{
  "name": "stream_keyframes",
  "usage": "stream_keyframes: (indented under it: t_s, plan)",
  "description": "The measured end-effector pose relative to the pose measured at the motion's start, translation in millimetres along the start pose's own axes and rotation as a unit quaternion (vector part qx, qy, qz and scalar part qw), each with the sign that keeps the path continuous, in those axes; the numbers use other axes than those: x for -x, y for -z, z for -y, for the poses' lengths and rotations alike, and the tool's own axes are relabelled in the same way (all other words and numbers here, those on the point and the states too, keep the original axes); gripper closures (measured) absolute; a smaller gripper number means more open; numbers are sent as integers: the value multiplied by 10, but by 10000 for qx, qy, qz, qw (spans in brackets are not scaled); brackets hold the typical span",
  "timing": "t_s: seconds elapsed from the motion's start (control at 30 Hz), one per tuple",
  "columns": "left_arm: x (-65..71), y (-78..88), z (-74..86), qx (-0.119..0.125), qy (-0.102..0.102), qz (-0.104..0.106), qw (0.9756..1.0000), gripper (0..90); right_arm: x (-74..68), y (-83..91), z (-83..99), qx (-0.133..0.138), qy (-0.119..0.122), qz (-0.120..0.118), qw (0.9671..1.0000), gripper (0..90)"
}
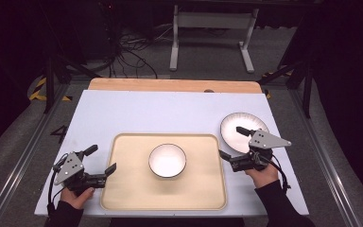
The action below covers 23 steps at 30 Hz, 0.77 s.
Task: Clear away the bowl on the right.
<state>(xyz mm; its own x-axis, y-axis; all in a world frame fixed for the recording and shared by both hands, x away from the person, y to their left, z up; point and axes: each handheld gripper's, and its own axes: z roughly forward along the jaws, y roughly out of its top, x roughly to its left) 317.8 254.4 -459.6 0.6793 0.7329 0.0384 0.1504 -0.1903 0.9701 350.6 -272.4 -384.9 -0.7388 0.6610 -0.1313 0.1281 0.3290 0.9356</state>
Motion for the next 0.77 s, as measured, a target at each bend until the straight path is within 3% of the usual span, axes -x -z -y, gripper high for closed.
stream_keyframes:
  t_s: [0.27, 0.37, 0.47, 0.53, 0.77]
  plan:
    - [0, 0, 0, 1, 1, 3, 10000, 65, 2, 82, 262, 228, 74, 248, 9994, 0]
    - [0, 1, 0, 6, 3, 5, 10000, 65, -4, 83, 353, 68, 39, 360, 9993, 0]
    - [-1, 0, 1, 20, 4, 14, 10000, 65, 6, 62, 447, 81, -90, 357, 9993, 0]
    - [1, -2, 3, 38, 2, 12, 10000, 65, 32, 28, 530, 37, -301, 189, 9994, 0]
    - [0, 0, 4, 45, 6, 26, 10000, 65, -4, 4, 564, 71, -155, 141, 9998, 0]
